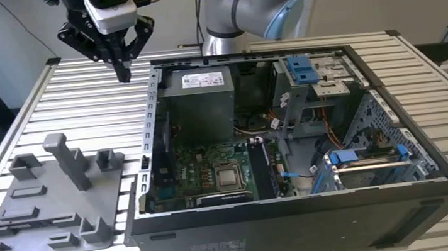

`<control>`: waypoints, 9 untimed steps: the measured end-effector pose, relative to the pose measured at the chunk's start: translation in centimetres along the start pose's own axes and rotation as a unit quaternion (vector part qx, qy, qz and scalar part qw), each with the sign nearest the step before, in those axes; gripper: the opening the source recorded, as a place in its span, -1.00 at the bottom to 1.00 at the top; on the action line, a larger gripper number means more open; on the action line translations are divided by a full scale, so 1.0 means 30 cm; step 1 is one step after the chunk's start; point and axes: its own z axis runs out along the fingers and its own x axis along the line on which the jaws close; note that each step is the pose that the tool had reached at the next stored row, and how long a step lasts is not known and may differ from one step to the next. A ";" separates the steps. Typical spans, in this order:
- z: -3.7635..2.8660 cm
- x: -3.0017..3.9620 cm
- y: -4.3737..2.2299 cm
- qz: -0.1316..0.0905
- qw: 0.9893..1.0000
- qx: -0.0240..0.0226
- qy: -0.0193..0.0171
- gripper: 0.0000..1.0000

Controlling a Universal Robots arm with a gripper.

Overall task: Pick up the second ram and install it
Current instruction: 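Reach for the second ram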

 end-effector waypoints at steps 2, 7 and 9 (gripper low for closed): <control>0.000 0.002 0.000 0.000 1.000 0.000 0.000 -0.79; -0.001 0.025 -0.002 0.000 1.000 0.000 0.000 -0.79; -0.001 0.037 -0.003 0.000 1.000 0.000 0.000 -0.79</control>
